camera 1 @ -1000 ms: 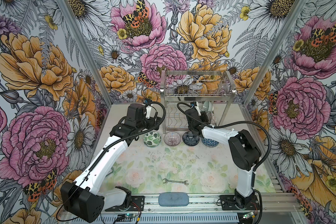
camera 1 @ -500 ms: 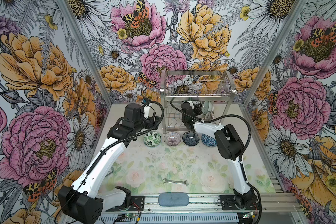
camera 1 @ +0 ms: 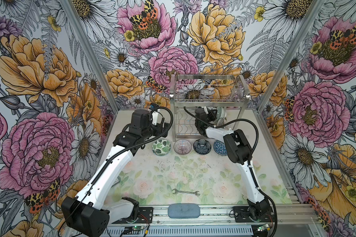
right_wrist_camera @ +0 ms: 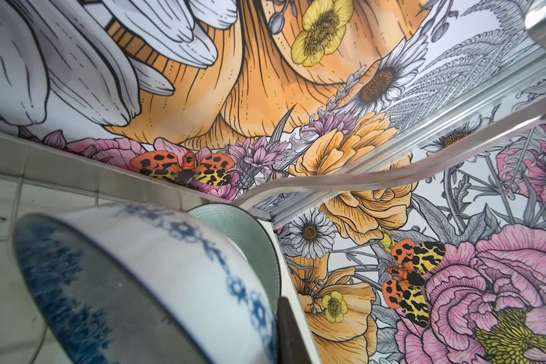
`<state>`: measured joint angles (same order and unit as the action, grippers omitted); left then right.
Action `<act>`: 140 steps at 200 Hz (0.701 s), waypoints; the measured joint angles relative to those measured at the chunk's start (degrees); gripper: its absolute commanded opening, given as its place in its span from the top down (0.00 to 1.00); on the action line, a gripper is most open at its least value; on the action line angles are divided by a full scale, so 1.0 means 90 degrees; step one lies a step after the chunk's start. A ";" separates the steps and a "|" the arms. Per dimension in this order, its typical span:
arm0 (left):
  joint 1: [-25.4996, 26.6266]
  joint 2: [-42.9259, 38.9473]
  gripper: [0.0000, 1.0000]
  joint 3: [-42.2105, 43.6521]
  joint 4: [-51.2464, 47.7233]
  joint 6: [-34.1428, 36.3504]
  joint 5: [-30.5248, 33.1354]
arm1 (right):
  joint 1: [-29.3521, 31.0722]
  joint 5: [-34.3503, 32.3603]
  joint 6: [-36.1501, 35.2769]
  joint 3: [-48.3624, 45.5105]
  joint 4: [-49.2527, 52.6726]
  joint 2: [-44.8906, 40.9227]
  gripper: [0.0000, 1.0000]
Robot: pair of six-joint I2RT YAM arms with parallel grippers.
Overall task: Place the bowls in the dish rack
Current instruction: 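Carry the blue floral bowl into the rack with the right gripper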
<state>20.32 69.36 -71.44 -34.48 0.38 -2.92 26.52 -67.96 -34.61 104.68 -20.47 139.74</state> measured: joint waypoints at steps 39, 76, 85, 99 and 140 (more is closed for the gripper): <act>-0.0022 0.0000 0.01 0.0000 0.0000 0.0002 -0.0022 | -0.0087 0.0010 -0.0070 0.0602 0.0051 0.0459 1.00; -0.0039 0.0000 0.01 0.0000 0.0000 0.0002 -0.0022 | -0.0112 0.0032 -0.0034 0.0877 0.0172 0.0622 1.00; -0.0041 0.0000 0.01 0.0000 0.0000 0.0000 -0.0022 | -0.0112 0.0046 0.0024 0.0896 0.0257 0.0622 1.00; -0.0041 0.0000 0.01 0.0000 0.0000 0.0002 -0.0022 | -0.0112 0.0090 0.0126 0.0937 0.0401 0.0622 0.96; -0.0078 0.0000 0.01 0.0000 0.0000 0.0002 -0.0024 | -0.0112 0.0347 0.0634 0.0993 0.0852 0.0622 0.76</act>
<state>19.62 69.36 -71.44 -34.48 0.40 -3.14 25.52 -64.84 -28.91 113.62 -12.80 145.34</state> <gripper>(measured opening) 0.986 0.185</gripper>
